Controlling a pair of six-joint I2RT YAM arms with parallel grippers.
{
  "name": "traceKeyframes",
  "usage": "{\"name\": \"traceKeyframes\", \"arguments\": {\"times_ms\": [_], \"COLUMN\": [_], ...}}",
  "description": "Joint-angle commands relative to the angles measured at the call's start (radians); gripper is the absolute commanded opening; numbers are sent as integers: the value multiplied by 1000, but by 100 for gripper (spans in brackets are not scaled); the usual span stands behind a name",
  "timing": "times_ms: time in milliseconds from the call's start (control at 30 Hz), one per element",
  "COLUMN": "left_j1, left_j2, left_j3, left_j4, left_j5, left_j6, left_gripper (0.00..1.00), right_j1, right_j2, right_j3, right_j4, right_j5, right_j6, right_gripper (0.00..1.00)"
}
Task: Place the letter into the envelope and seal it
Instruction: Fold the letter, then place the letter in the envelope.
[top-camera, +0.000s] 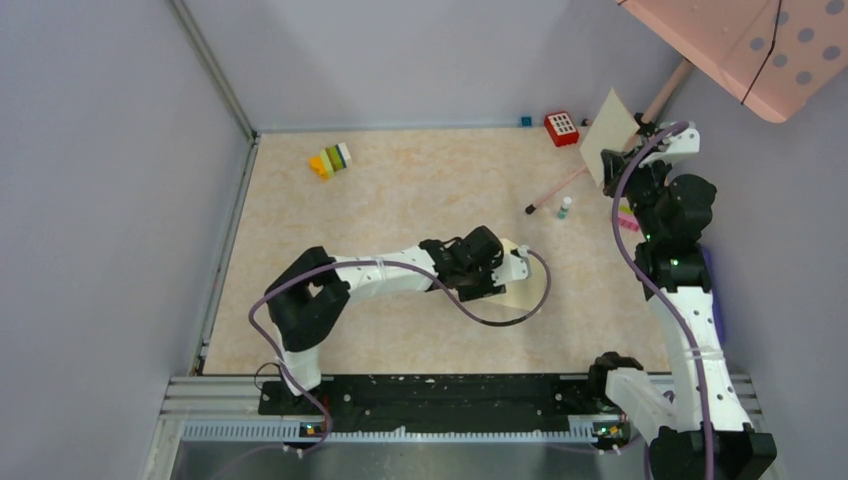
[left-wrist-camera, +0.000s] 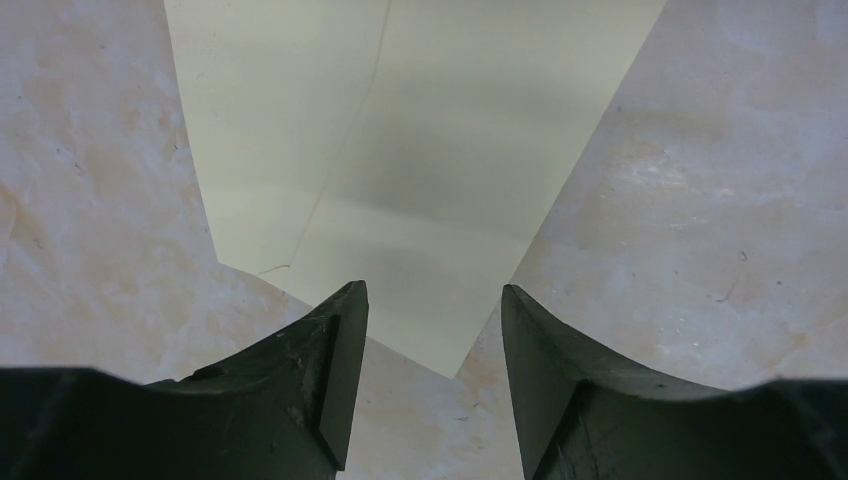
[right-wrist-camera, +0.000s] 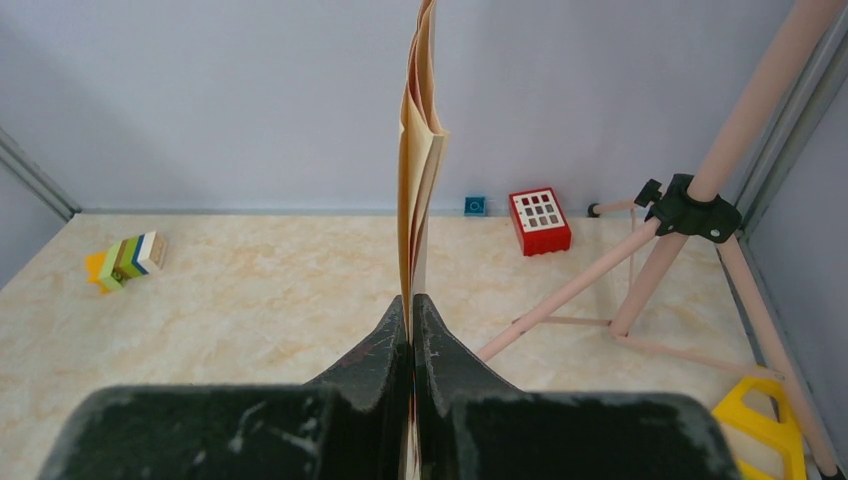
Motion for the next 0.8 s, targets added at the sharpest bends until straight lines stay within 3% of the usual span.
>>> {"name": "traceKeyframes", "arguments": {"times_ms": [0, 467, 767], "left_j1": [-10, 2, 119], "left_j2": [45, 81, 26], "left_j3": [41, -34, -154], "left_j4": [23, 29, 42], "left_j5": [-110, -238, -281], "left_j6": [17, 87, 163], "left_gripper": [57, 57, 55], "right_j1": [-10, -10, -10], "right_j2": [-24, -24, -18], "right_j3": [5, 0, 2], "right_j4": [18, 21, 21], "right_j5": [-7, -28, -36], "right_j6": [-12, -4, 1], "right_gripper": [0, 0, 0]}}
